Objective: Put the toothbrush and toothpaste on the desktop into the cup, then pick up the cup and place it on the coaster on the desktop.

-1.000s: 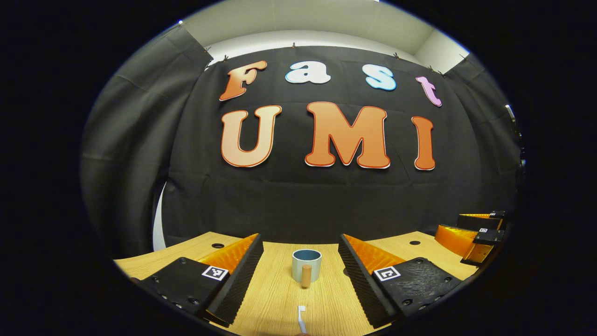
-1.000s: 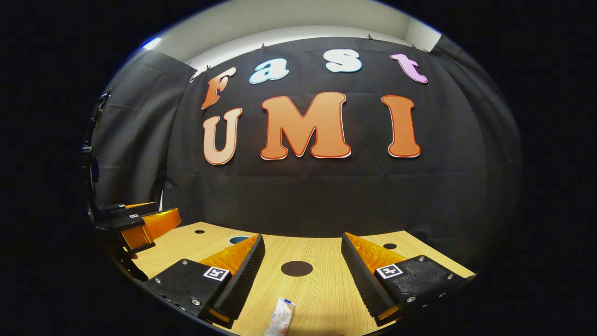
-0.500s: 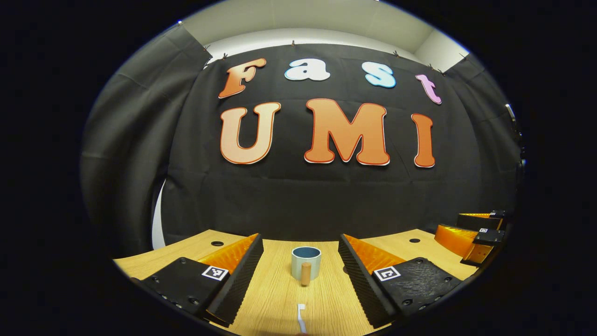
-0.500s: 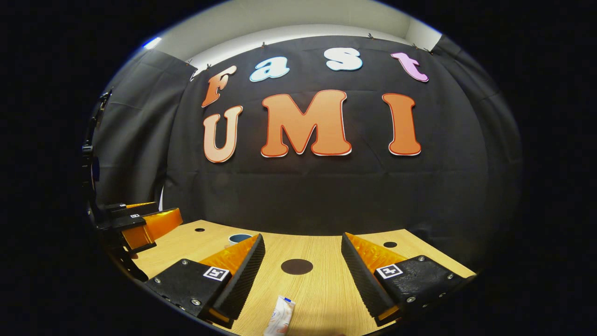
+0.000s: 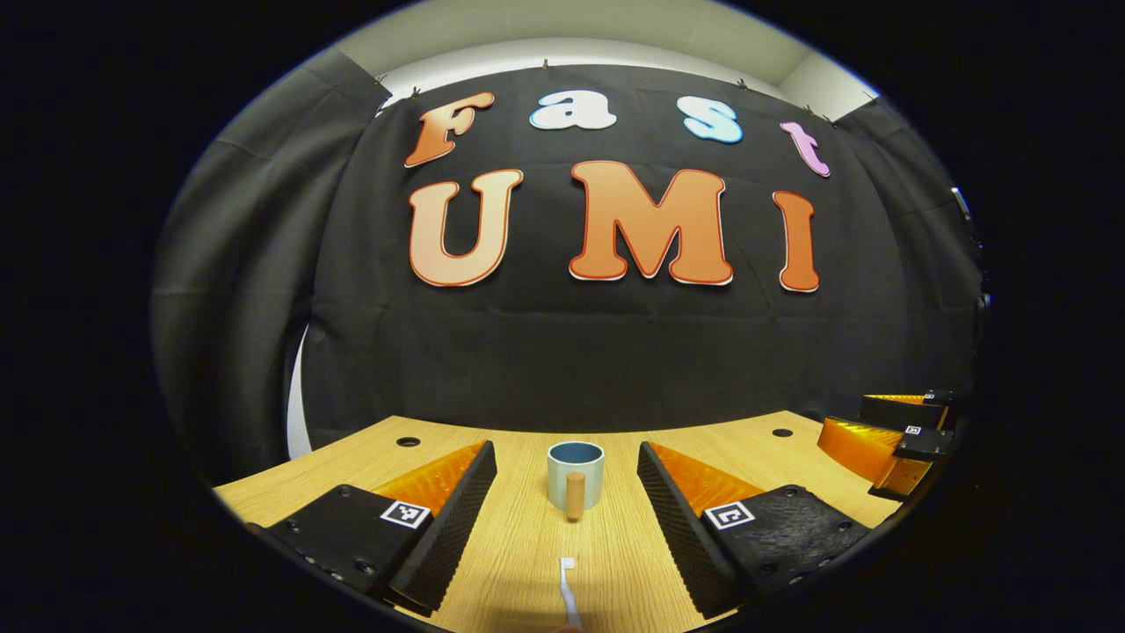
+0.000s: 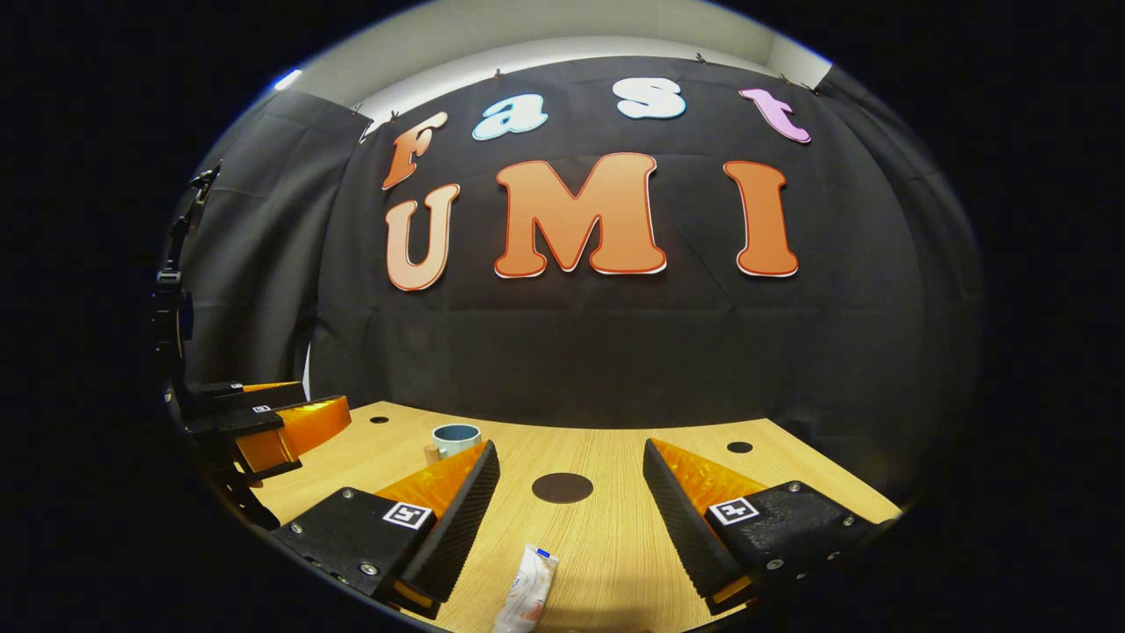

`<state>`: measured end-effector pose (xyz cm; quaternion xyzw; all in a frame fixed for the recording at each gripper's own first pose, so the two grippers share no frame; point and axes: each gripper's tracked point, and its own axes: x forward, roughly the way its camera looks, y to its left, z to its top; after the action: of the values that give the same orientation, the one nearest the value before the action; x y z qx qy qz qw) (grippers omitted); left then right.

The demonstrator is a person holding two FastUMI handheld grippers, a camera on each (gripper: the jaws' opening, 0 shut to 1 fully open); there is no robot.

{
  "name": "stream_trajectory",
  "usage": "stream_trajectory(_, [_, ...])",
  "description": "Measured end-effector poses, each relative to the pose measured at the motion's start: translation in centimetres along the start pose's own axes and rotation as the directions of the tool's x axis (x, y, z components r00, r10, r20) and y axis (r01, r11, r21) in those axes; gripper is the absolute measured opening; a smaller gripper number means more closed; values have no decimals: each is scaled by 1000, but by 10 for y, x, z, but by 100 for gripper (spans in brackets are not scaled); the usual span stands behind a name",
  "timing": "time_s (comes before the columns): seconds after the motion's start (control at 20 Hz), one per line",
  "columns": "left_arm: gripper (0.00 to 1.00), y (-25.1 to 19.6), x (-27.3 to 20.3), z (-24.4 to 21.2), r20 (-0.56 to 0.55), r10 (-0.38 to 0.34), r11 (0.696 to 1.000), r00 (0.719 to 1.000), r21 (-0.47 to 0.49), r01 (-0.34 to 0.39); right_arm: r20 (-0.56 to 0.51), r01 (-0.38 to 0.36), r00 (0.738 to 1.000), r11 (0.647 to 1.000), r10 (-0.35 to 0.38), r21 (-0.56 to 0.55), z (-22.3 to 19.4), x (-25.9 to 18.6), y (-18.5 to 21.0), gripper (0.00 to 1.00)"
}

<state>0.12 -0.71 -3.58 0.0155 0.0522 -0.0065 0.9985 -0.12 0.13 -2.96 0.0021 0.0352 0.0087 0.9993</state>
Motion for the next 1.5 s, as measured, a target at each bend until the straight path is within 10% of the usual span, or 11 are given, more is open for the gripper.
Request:
stream_trajectory(0.8, [98,4,-3,-81,-316,20,1000,948,6,-18,-291,7,957,1000,-4,10,-82,-6,1,99])
stream_trajectory(1.5, [98,-1,-25,-155,-579,5,1000,815,-9,-12,-496,-55,867,998,36,-24,-145,-20,29,95])
